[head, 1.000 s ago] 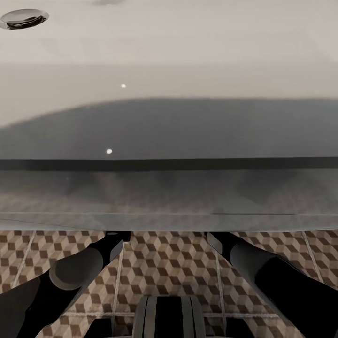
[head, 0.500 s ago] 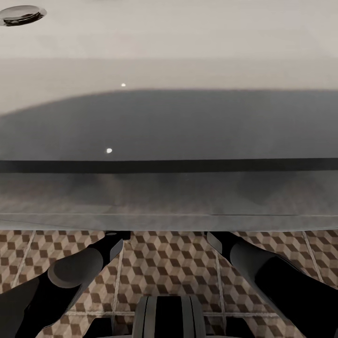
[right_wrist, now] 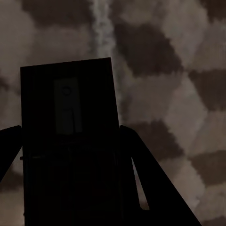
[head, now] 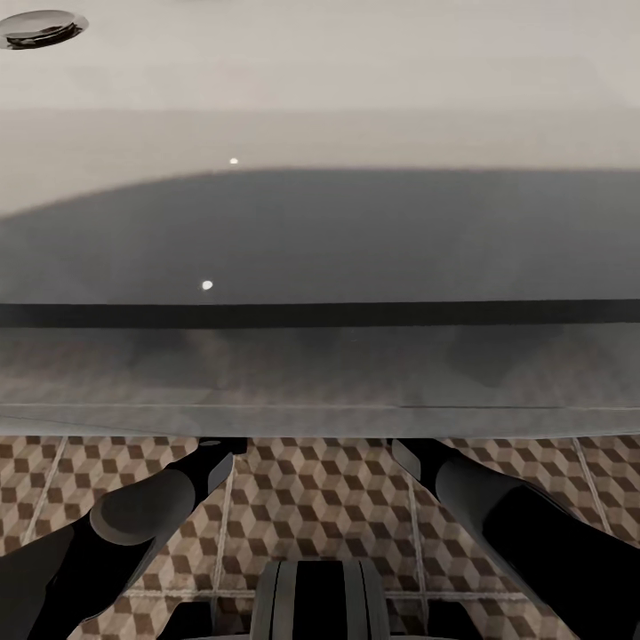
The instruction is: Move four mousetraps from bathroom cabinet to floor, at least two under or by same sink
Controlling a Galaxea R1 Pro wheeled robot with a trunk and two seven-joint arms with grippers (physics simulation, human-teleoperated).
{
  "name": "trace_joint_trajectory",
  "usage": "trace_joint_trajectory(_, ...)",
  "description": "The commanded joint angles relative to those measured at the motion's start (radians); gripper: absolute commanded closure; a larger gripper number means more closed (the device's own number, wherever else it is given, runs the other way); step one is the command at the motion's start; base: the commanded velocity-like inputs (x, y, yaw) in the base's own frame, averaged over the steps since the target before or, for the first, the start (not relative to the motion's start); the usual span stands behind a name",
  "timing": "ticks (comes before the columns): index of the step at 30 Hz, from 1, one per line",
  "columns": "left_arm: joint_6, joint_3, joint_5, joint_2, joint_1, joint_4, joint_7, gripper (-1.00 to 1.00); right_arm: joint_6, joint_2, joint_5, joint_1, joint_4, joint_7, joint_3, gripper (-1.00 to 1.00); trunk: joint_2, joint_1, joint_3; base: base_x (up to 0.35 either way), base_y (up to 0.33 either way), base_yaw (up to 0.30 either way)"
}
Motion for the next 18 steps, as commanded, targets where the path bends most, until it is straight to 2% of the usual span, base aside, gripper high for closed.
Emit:
trace_joint_trajectory(1,0.059,0.011,0.007,0.0,0.0,-0.001,0.007,1.0,0.006,-0.001,-0.008,0.0,-0.002,-0.004,0.008,1.0,0.0,0.0,-0.001,0.0,0.0,0.0)
trace_joint_trajectory(4,0.059,0.011,0.007,0.0,0.0,-0.001,0.007,1.0,0.007,-0.002,-0.008,0.0,-0.002,-0.004,0.008,1.0,0.0,0.0,-0.001,0.0,0.0,0.0)
trace_joint_trajectory(5,0.059,0.011,0.007,0.0,0.0,-0.001,0.008,1.0,0.007,-0.002,-0.009,0.0,-0.002,-0.004,0.008,-1.0,0.0,0.0,-0.001,0.0,0.0,0.0)
trace_joint_trajectory(18,0.059,0.011,0.007,0.001,0.0,-0.001,0.008,1.0,0.007,-0.009,-0.01,0.0,-0.002,-0.001,0.008,-1.0,0.0,0.0,-0.001,0.0,0.0,0.0)
